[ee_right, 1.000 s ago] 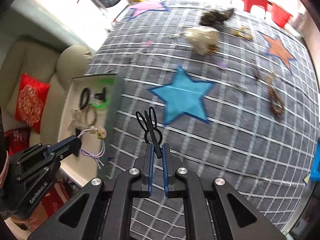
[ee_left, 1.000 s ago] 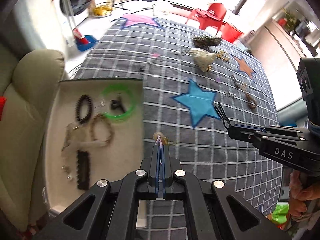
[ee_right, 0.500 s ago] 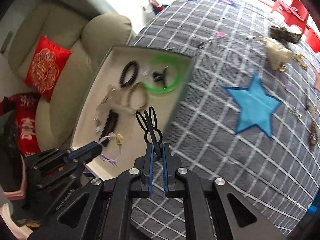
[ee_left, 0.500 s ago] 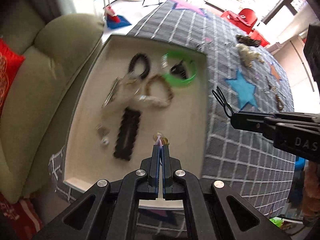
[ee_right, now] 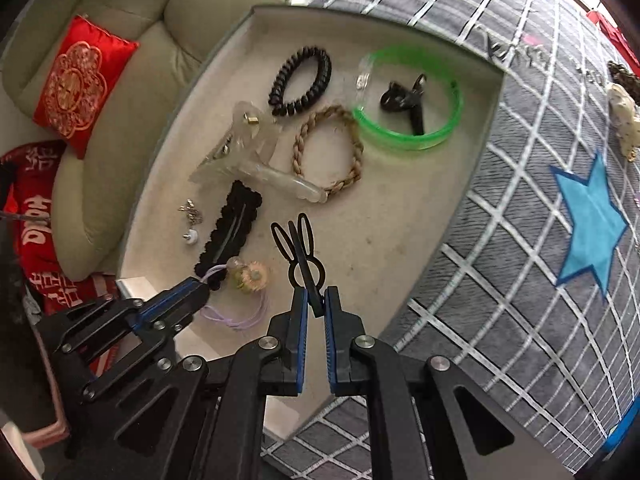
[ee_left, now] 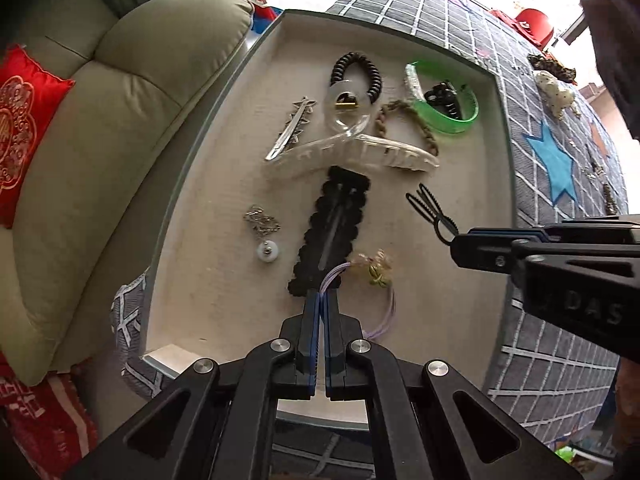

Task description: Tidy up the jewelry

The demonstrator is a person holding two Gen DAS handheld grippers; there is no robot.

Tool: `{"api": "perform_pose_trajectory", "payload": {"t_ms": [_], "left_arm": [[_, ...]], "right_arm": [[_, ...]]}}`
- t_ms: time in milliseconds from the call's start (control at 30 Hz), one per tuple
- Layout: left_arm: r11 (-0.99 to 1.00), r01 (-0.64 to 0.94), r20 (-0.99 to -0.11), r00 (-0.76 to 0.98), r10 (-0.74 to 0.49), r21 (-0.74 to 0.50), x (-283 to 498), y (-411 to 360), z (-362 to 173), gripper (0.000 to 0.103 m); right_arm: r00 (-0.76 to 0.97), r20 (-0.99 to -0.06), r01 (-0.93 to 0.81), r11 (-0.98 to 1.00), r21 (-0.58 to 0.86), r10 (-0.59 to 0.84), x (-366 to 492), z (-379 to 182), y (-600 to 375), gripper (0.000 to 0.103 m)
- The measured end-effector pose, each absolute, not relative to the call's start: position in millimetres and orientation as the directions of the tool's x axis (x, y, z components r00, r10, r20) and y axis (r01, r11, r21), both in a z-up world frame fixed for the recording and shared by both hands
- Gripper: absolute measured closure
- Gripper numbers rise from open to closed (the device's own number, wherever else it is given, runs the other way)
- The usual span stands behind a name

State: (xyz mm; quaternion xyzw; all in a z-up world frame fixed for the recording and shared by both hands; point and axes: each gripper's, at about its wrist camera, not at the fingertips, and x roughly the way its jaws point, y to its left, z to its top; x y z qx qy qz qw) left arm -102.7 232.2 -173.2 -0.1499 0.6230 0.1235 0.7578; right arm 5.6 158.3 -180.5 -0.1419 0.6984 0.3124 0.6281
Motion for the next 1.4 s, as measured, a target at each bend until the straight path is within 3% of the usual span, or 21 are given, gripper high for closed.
{"api": "perform_pose_trajectory", "payload": {"t_ms": [267, 533, 633, 700, 1200, 1233, 1267, 1300, 1400], "left_arm": [[0.923, -0.383, -0.988, 0.154, 0.024, -0.038, -102.3, 231.0, -179.8, 0.100], [0.920, -0.391, -0.988, 0.145, 0.060, -0.002, -100.3, 227.6, -173.2, 0.100], [0.918, -0.396, -0.987, 0.147, 0.063, 0.000, -99.6, 227.5, -167.9, 0.100], [0.917, -0.398, -0.987, 0.148, 0.064, 0.000, -99.5, 227.5, -164.8, 0.100], [0.932, -0.361, -0.986, 0.164, 0.020, -0.041, -109.0, 209.5, -140.8, 0.100], [0.932, -0.361, -0.986, 0.166, 0.020, -0.042, -110.3, 208.3, -139.0, 0.081], [0.931, -0.363, -0.986, 0.168, 0.024, -0.039, -111.0, 206.9, -136.9, 0.016], [0.929, -0.370, -0.985, 0.167, 0.034, -0.031, -111.6, 207.3, -135.7, 0.001], [0.925, -0.380, -0.977, 0.202, 0.070, -0.012, -111.0, 209.2, -130.3, 0.000]], "right_arm": [[-0.202, -0.963, -0.578, 0.773, 0.264, 0.177, 7.3, -199.4, 166.8, 0.094], [-0.190, -0.957, -0.564, 0.774, 0.287, 0.217, 18.3, -183.6, 163.6, 0.093], [-0.167, -0.957, -0.564, 0.773, 0.290, 0.238, 22.2, -169.6, 157.3, 0.084], [-0.150, -0.956, -0.562, 0.774, 0.291, 0.250, 22.4, -161.8, 152.6, 0.070], [-0.091, -0.963, -0.514, 0.816, 0.264, 0.254, 20.0, -122.1, 101.8, 0.051], [-0.087, -0.963, -0.512, 0.818, 0.262, 0.254, 18.8, -120.4, 100.8, 0.050], [-0.083, -0.963, -0.510, 0.819, 0.262, 0.256, 18.7, -118.3, 97.0, 0.048], [-0.080, -0.963, -0.508, 0.821, 0.262, 0.258, 18.1, -115.9, 93.7, 0.046], [-0.068, -0.964, -0.501, 0.827, 0.255, 0.257, 15.8, -112.0, 90.3, 0.043]]}}
